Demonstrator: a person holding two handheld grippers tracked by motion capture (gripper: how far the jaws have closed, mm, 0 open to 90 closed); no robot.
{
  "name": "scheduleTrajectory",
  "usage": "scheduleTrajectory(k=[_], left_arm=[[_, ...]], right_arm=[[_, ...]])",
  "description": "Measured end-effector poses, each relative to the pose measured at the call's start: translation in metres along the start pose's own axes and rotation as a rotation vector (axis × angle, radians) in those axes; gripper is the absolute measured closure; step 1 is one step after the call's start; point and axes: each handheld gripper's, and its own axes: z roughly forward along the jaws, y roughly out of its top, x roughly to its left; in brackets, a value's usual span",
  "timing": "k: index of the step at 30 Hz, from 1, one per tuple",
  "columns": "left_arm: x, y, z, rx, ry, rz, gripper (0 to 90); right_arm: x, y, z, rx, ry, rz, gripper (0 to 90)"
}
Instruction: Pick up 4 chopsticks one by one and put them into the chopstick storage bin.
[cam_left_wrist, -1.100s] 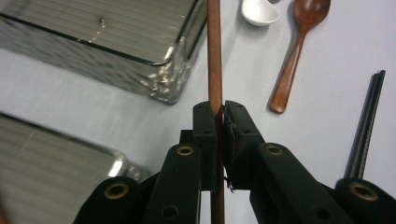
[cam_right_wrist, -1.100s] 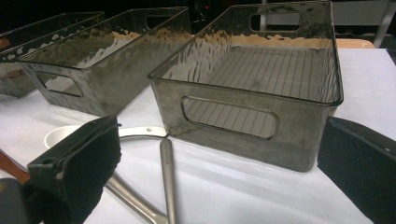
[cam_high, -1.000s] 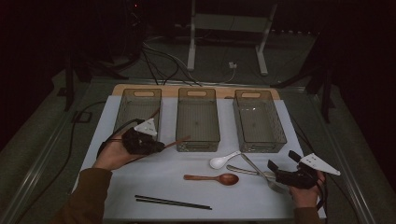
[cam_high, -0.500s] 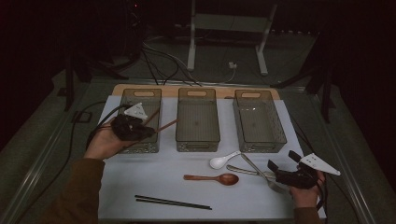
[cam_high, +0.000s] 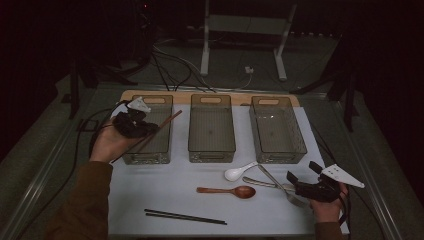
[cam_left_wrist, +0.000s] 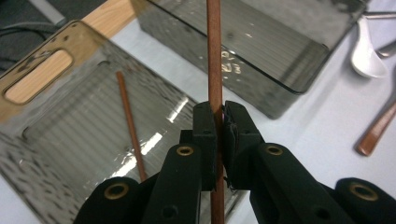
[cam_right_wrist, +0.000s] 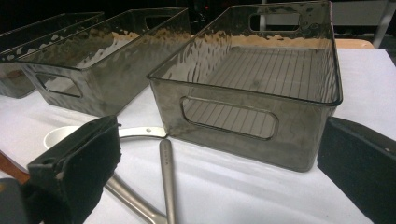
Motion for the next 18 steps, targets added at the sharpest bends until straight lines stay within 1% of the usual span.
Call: scheduleTrajectory(k=[2, 3, 4, 5, 6, 8, 9, 10, 11, 13, 14, 18], left_arm=[[0.004, 0.001, 0.001, 0.007, 0.010, -0.018, 85.7], [0.005, 0.001, 0.002, 0.009, 0.030, -0.026, 85.7], [0.007, 0.002, 0.002, 0.013, 0.037, -0.038, 85.7], [0.008, 0.002, 0.002, 0.008, 0.037, -0.051, 85.7], [0.010, 0.003, 0.002, 0.004, 0.053, -0.059, 85.7], [0.013, 0.003, 0.003, -0.002, 0.062, -0.081, 85.7], [0.014, 0.003, 0.003, -0.001, 0.080, -0.086, 85.7], [0.015, 0.004, 0.003, 0.001, 0.090, -0.097, 85.7], [0.017, 0.004, 0.004, -0.004, 0.086, -0.105, 85.7], [0.019, 0.004, 0.005, 0.002, 0.113, -0.120, 85.7], [0.021, 0.004, 0.005, -0.001, 0.110, -0.132, 85.7], [0.027, 0.004, 0.008, -0.006, 0.129, -0.168, 85.6]], right_arm=[[0.000, 0.000, 0.000, 0.000, 0.001, 0.000, 0.0], [0.000, 0.000, 0.000, 0.001, 0.000, 0.000, 0.0], [0.000, 0.000, 0.000, 0.000, 0.001, 0.001, 0.0], [0.000, 0.000, 0.000, 0.000, 0.001, 0.001, 0.0], [0.000, 0.000, 0.000, -0.001, 0.000, 0.001, 0.0], [0.000, 0.000, 0.000, -0.001, 0.000, 0.001, 0.0], [0.000, 0.000, 0.000, -0.002, 0.000, 0.001, 0.0], [0.000, 0.000, 0.000, -0.001, 0.000, 0.002, 0.0], [0.000, 0.000, 0.000, -0.001, 0.000, 0.001, 0.0], [0.000, 0.000, 0.000, -0.002, 0.000, 0.001, 0.0], [0.000, 0.000, 0.000, -0.002, 0.000, 0.001, 0.0], [0.000, 0.000, 0.000, -0.002, -0.001, 0.002, 0.0]])
